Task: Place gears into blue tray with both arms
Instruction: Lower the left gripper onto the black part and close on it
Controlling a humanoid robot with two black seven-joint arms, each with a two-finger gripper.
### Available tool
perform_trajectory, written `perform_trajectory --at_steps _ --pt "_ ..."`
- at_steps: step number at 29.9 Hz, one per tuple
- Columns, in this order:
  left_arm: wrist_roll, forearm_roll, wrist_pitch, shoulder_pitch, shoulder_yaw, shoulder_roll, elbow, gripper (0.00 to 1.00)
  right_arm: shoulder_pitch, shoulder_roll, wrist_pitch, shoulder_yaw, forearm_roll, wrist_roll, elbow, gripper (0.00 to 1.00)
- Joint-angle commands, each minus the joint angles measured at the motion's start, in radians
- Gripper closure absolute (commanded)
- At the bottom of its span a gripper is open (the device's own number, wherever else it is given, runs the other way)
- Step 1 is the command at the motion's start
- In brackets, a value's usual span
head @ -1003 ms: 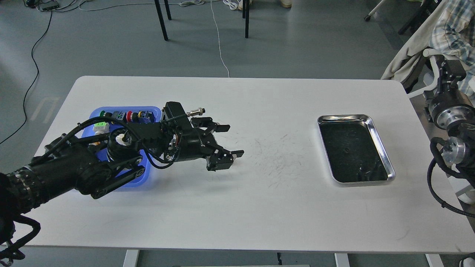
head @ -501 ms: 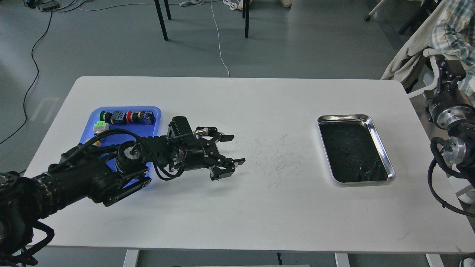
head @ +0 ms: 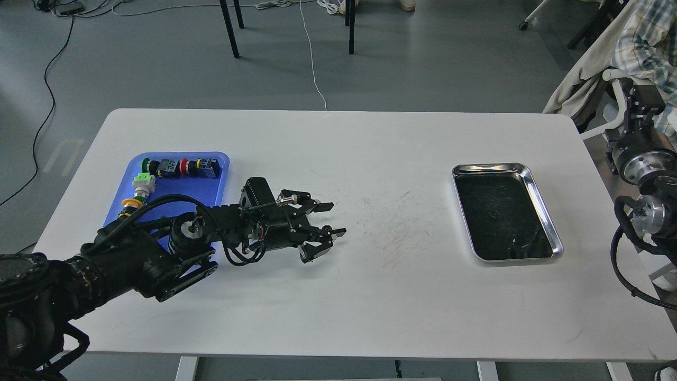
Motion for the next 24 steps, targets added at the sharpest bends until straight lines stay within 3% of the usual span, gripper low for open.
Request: perform_trajectory --at_steps 1,15,24 --pt "0.0 -0.001 0.002 0.002 0.003 -0.007 0.014 0.38 0.0 0.0 0.0 0.0 0.0 0.001 0.0 0.04" --pt "0.0 -0.001 0.056 0.036 0.026 -0.047 0.102 0.4 -0.003 0.0 0.0 0.0 0.0 0.0 0.0 0.04" --pt "0.0 -0.002 0.062 0.036 0.026 -0.073 0.154 0.55 -0.005 0.0 0.0 -0.001 -0.002 0.0 0.0 0.04"
